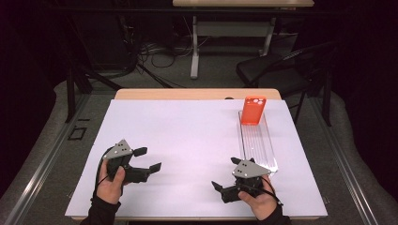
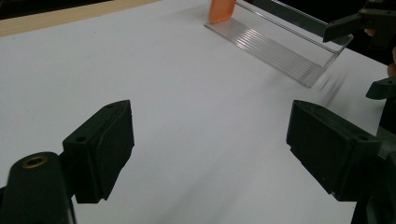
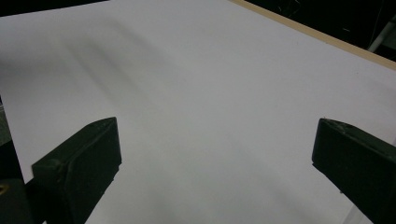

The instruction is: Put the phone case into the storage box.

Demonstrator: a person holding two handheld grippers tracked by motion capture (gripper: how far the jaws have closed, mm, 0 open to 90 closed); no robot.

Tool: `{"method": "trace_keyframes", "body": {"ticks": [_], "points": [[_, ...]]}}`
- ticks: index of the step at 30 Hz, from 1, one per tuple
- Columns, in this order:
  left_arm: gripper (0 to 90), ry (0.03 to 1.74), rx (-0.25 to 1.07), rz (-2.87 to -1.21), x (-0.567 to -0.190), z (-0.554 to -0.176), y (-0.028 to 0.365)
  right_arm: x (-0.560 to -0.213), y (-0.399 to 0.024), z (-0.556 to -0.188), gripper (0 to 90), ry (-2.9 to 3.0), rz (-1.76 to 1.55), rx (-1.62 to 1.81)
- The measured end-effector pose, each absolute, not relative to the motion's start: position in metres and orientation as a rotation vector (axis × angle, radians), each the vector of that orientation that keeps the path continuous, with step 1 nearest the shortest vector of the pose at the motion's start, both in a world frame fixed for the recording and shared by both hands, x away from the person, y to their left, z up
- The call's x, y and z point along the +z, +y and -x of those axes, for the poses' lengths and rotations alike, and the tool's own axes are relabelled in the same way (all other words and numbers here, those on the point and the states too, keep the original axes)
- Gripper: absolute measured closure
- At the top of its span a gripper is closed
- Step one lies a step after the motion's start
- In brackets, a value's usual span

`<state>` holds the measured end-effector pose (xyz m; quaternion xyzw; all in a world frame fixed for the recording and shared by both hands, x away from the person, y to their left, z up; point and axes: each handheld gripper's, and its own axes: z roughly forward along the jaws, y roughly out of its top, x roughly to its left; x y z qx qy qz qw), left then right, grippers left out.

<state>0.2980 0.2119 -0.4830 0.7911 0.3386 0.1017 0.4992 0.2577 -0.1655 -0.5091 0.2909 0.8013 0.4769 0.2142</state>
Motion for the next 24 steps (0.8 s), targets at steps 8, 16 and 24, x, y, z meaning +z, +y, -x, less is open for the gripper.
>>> {"method": "trace_keyframes", "body": {"ticks": [8,16,24], "points": [[15.2,0.818,0.242,-1.924,-0.485,-0.298,0.21,-0.515,-0.168,-0.257,1.4,2.214,-0.821,1.34],[15.2,0.815,0.244,-1.935,-0.487,-0.298,0.208,-0.519,-0.169,-0.258,1.9,2.22,-0.844,1.348],[15.2,0.815,0.245,-1.937,-0.489,-0.299,0.208,-0.521,-0.169,-0.258,1.9,2.222,-0.841,1.347]]}}
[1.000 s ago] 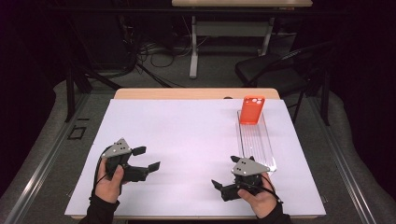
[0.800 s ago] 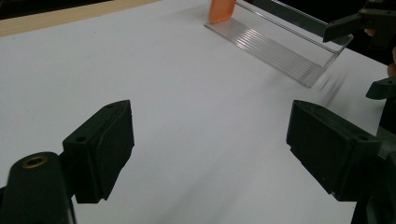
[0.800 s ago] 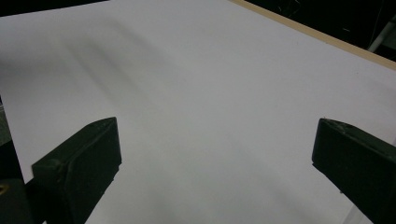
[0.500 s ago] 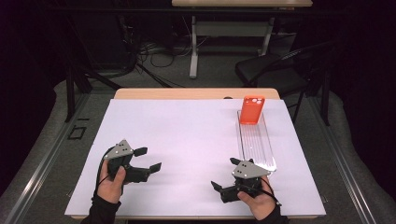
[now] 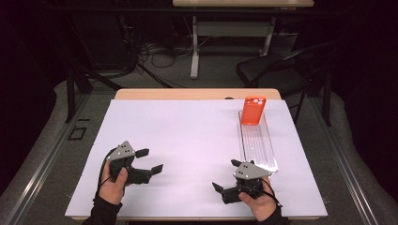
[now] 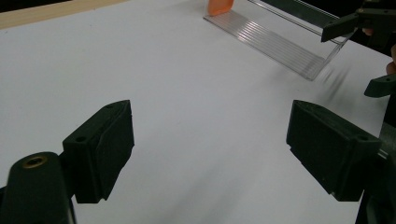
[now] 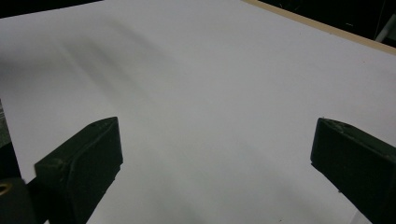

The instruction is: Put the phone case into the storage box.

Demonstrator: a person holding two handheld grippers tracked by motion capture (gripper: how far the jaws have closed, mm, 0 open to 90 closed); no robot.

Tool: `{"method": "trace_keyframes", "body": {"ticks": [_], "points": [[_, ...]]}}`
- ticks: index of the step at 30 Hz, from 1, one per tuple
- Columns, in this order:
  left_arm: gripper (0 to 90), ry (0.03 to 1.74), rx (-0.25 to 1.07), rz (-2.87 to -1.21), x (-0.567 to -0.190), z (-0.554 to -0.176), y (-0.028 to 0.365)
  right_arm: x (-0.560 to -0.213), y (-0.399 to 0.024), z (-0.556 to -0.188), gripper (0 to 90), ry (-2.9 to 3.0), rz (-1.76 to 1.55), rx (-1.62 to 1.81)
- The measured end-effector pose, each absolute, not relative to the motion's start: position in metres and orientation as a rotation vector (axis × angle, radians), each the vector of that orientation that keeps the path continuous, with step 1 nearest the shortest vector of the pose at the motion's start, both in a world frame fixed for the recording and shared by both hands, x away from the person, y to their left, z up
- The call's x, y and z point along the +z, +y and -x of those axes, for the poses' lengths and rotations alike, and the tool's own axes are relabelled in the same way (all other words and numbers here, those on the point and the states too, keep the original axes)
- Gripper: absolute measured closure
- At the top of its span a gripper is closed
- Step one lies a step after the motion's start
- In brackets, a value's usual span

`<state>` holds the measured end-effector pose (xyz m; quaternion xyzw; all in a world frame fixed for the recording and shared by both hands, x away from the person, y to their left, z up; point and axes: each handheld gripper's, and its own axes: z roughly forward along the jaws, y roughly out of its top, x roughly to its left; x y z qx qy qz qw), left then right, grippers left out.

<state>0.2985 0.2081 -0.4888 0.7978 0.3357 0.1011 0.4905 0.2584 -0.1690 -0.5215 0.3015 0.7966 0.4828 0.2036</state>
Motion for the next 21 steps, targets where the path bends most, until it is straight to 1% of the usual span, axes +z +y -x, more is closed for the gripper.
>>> {"method": "trace_keyframes", "body": {"ticks": [21], "points": [[15.2,0.82,0.245,-1.939,-0.4899,-0.2987,0.207,-0.5245,-0.1703,-0.2589,2.2,2.231,-0.848,1.339]]}}
